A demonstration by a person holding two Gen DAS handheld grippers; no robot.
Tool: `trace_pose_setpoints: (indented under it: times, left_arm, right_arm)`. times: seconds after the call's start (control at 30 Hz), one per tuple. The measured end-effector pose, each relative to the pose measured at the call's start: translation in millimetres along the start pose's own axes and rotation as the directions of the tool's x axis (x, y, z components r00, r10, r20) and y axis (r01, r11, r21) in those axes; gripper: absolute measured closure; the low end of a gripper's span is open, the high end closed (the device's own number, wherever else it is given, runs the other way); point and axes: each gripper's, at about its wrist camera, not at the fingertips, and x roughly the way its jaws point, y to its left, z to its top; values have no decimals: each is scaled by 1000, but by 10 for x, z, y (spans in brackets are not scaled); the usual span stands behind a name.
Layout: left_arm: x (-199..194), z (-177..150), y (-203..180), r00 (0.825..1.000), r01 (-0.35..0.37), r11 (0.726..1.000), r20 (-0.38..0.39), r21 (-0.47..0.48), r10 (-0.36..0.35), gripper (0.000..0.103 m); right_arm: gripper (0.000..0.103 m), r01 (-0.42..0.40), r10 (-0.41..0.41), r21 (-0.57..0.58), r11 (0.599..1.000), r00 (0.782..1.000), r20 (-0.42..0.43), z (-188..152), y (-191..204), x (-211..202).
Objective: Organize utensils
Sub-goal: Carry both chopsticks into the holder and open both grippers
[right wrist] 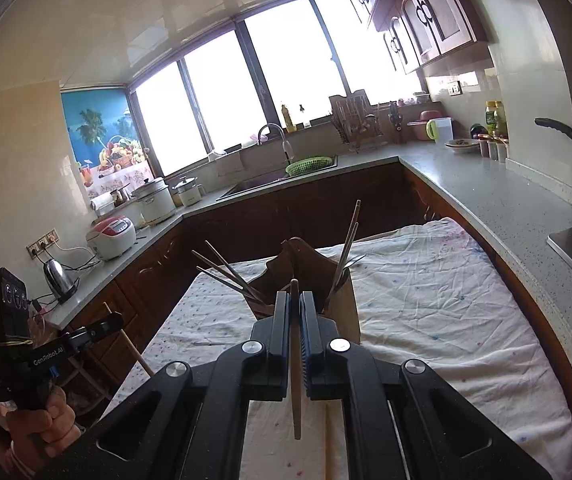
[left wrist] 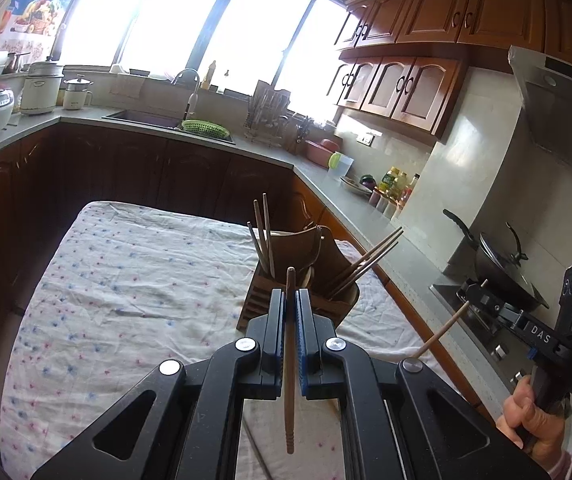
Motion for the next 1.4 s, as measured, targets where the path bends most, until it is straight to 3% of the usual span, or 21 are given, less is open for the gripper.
trace_pose_setpoints:
  times: [0.23, 0.4, 0.63, 0.83, 1.03, 1.2, 1.4]
  left_arm:
    - [131, 210, -82, 998, 5, 1000, 61, 28, -7, 99]
    - [270, 511, -205, 989, -10, 997, 148, 80, -2, 99]
    - [685, 845, -292, 976, -31, 993, 218, 113, 6, 99]
    - [1140, 859, -312, 960, -94, 987, 274, 127, 56, 99]
    - [1571, 622, -269, 963, -102, 990, 259, 94, 74, 99]
    - [1825, 353, -213, 976, -101, 991, 203, 85, 82, 99]
    - [1940, 342, -79, 986, -92, 993, 143, 75, 81, 99]
  right_arm:
    - [98, 10, -10, 2, 1000, 999, 35, 131, -18, 28]
    - [98, 18, -17, -13, 1000, 996, 85, 392, -11, 93]
    - [98, 28, -26, -11, 1000, 984, 178, 854, -4, 243]
    - [98, 45, -38, -26, 999, 973, 228, 1085, 21, 448]
    - [98, 70, -63, -28, 997, 976, 210, 967, -51, 723]
    - [98, 85, -78, -30, 996, 983, 166, 672, -134, 917]
    - [98, 92, -91, -8, 996, 993, 80, 383, -253, 1105]
